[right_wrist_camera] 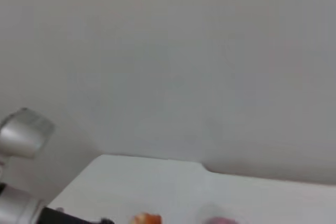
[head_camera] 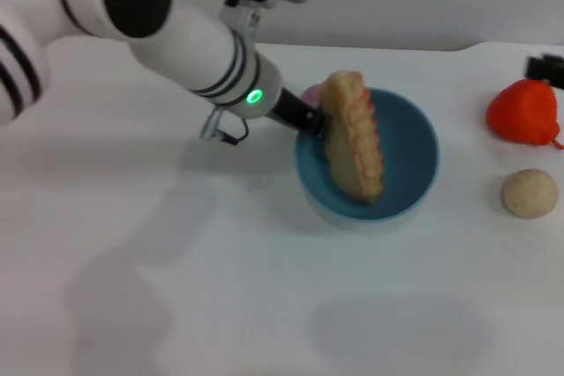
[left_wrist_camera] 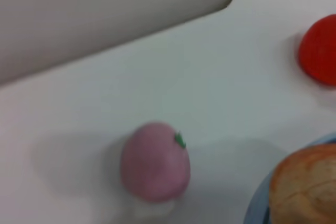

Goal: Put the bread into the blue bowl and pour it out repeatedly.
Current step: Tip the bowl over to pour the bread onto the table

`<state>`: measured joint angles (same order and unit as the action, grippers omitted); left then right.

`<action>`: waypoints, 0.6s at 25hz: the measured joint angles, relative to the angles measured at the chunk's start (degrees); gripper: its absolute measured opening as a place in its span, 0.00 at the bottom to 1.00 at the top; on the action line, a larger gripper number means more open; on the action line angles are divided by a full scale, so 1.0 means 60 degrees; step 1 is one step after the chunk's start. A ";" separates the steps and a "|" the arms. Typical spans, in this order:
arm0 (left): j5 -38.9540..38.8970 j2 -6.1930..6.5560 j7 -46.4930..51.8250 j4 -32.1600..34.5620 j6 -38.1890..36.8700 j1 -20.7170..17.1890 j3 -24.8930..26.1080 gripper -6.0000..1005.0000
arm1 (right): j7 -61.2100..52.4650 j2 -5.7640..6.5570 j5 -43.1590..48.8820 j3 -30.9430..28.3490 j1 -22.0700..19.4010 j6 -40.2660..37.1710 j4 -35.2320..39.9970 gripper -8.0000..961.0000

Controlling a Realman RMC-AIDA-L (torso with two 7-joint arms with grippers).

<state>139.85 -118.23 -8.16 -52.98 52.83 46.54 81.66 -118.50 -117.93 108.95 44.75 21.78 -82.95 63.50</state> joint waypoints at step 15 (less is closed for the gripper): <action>0.0399 -0.0040 0.0458 0.0397 -0.3090 0.0528 -0.1386 0.01 | -0.0649 0.0245 0.0963 -0.0870 -0.0813 -0.0105 -0.1595 0.37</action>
<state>142.24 -118.47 -5.41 -50.60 34.29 49.70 73.35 -122.39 -116.46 114.73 39.53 16.90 -83.58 53.93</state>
